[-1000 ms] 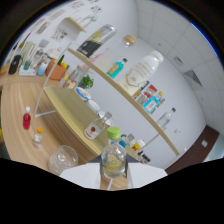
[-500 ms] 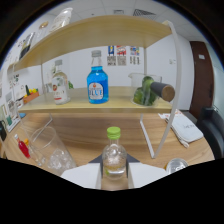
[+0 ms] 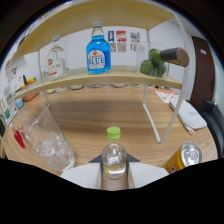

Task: Make me a cup of Vodka Sunrise.

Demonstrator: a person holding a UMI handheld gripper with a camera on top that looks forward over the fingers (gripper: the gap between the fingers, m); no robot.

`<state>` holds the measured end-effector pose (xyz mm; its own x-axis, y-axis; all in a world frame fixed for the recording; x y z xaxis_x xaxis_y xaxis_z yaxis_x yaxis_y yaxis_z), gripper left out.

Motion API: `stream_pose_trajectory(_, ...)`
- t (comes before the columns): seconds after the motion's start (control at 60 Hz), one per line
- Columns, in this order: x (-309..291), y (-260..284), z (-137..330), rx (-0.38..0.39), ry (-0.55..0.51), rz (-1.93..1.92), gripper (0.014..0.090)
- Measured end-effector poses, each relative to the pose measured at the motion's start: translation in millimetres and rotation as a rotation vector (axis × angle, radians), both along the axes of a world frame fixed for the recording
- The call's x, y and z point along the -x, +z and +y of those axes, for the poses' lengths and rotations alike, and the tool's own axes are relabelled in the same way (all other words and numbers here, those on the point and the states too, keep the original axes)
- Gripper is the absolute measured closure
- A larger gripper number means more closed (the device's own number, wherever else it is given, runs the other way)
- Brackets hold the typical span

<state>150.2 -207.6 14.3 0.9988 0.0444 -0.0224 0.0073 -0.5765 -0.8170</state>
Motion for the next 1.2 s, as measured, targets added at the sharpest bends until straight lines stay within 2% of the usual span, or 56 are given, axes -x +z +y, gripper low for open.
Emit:
stream_pose_trajectory(0.183, -1, -5, -13, 0.020, -0.009, -0.003, 0.0676)
stream_pose_trajectory(0.267, -4, -3, -19, 0.025, -0.028, -0.008, 0.0632)
stream_pose_trajectory(0.317, -6, 4, -21, 0.014, -0.038, -0.018, 0.0554)
stream_pose_trajectory(0.45, -8, 33, -37, 0.025, -0.053, -0.066, 0.0239)
stream_pose_trajectory(0.483, -7, 45, -41, 0.013, -0.061, -0.069, 0.0190)
stream_pose_trajectory(0.55, -6, 69, -52, -0.011, -0.086, -0.075, 0.0186)
stream_pose_trajectory(0.767, 27, 119, -101, 0.011, -0.116, -0.064, 0.0186)
stream_pose_trajectory(0.933, 59, 131, -124, 0.039, -0.118, -0.051, 0.0188)
stream_pose_trajectory(1.2, 89, 135, -131, 0.049, -0.099, -0.055, 0.0189)
